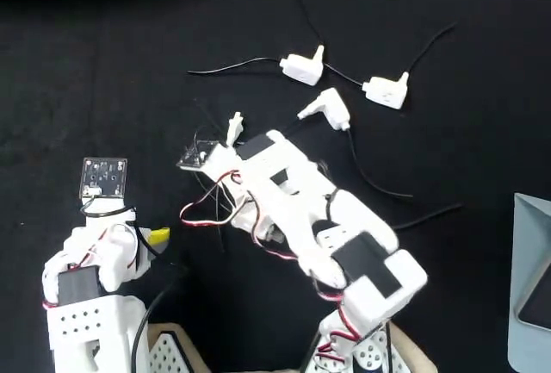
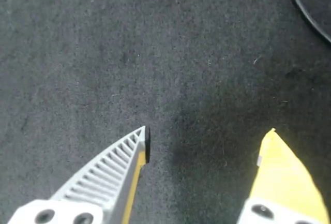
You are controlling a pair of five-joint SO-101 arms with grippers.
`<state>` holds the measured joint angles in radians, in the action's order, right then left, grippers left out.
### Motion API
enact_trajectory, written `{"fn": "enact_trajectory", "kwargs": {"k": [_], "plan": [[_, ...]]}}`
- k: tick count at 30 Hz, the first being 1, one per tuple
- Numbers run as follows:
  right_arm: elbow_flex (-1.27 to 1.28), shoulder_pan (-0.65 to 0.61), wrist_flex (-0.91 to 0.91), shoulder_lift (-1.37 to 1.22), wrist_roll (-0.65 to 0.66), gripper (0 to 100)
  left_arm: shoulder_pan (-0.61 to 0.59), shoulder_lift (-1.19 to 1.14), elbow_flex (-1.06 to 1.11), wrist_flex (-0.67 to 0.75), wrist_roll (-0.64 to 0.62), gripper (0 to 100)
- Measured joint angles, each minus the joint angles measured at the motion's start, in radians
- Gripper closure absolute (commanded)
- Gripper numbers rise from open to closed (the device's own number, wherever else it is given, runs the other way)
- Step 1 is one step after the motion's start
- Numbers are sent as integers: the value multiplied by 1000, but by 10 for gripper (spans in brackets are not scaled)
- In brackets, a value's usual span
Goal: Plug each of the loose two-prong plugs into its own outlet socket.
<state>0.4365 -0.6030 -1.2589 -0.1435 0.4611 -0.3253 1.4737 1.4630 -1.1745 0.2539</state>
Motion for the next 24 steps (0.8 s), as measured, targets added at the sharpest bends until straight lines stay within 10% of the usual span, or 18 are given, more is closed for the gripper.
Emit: {"fn": "enact_trajectory", "kwargs": {"k": [24], "plan": [[239,0,203,971,-295,987,0,0,0,28,-28,658]]}}
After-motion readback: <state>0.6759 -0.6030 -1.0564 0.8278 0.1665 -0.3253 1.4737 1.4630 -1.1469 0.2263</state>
